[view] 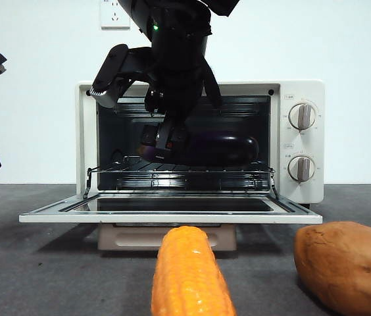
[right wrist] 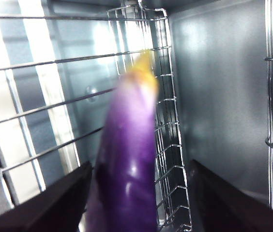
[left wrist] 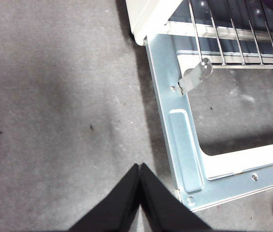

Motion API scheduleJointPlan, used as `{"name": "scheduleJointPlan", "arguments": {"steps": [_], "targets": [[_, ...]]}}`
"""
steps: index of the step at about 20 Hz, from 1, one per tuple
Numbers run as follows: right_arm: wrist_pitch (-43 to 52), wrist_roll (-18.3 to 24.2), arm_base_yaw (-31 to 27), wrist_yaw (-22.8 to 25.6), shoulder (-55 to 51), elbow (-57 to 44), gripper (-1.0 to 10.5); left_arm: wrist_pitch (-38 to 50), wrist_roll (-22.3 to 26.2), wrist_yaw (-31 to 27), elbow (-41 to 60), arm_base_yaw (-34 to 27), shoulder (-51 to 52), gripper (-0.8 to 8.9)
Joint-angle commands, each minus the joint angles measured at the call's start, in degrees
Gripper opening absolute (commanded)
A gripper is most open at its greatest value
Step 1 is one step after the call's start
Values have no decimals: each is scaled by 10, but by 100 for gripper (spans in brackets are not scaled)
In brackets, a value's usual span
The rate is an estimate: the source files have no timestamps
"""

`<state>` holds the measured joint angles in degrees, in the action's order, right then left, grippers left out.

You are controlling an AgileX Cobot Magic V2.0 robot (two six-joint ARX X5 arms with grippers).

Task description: Take the eggplant from the table,put the eggplant in the oven

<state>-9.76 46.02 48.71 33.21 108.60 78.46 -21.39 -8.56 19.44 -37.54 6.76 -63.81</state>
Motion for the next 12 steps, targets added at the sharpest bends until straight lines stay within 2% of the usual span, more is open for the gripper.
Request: {"name": "scheduleJointPlan", "arguments": {"steps": [1,5,9,12], "targets": [[6,-11,6,3,16,7,326,4,-3,1,-3,0,-7,6],[6,-11,9,6,16,7,325,4,-3,1,-3,0,-7,6],[7,-11,15,32,13,7,325,4,-3,1,-3,0,-7,6],[7,-32,24,44,-1,7,325,5,-1,1,-3,0,-7,6]]}}
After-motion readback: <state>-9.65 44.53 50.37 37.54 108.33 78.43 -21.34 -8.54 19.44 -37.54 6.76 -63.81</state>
